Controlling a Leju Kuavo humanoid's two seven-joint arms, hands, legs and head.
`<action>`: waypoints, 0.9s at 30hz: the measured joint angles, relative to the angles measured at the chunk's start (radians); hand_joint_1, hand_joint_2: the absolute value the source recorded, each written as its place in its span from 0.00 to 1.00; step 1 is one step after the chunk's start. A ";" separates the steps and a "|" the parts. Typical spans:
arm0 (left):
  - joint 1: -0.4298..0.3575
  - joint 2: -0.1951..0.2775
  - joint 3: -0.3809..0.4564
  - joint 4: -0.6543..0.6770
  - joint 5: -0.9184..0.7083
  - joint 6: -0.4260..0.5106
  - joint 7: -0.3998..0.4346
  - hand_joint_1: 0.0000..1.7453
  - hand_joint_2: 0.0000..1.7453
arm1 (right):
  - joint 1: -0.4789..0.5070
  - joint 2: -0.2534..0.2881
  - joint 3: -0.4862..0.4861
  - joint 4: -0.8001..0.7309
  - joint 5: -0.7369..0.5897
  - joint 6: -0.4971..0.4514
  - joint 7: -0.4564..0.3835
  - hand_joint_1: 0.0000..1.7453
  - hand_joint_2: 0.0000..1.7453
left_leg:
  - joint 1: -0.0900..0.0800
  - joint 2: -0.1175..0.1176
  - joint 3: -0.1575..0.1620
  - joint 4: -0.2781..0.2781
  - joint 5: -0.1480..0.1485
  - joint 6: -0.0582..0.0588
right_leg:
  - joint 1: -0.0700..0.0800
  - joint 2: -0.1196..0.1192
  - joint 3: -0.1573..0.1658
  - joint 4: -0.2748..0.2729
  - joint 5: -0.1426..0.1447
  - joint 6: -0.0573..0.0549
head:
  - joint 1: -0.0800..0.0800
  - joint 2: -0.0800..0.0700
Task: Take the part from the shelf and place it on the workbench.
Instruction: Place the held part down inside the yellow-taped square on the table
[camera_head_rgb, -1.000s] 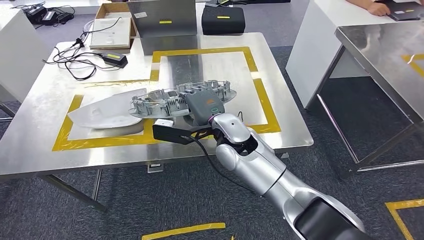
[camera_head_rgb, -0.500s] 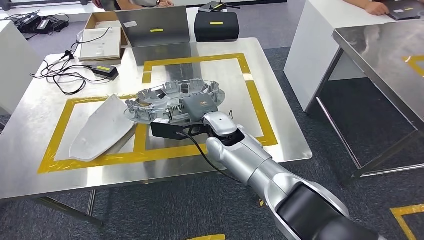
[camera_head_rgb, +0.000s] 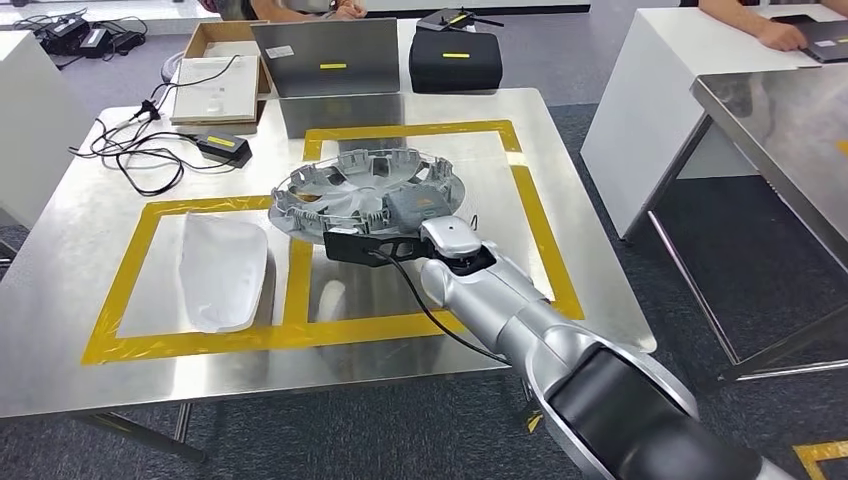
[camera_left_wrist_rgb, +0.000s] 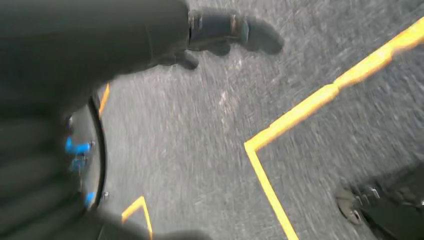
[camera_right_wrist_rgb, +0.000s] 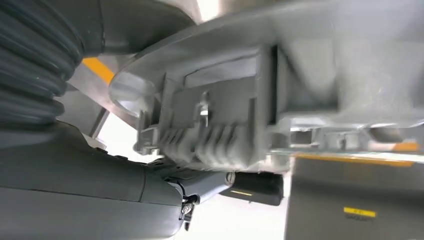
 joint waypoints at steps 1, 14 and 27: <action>-0.003 -0.001 -0.003 0.000 -0.006 0.003 0.001 0.00 1.00 | -0.003 -0.001 -0.002 0.007 0.000 -0.001 0.000 0.00 0.00 | 0.000 0.000 0.003 -0.001 -0.005 -0.005 | 0.003 0.000 0.009 -0.031 0.018 -0.004 | 0.000 0.000; -0.005 0.000 -0.018 0.001 0.013 0.025 0.015 0.00 0.00 | -0.004 -0.020 -0.038 0.023 -0.013 -0.045 -0.058 0.00 0.00 | -0.004 0.007 0.025 -0.034 -0.009 -0.017 | 0.004 0.010 0.025 -0.060 0.029 -0.018 | 0.002 0.000; 0.006 -0.001 -0.018 0.002 0.017 0.023 0.014 0.00 0.00 | 0.069 -0.086 -0.133 -0.292 -0.095 -0.123 -0.180 0.00 0.00 | 0.011 0.018 0.039 -0.071 0.032 0.001 | -0.007 0.009 -0.032 0.090 -0.067 0.019 | 0.009 0.000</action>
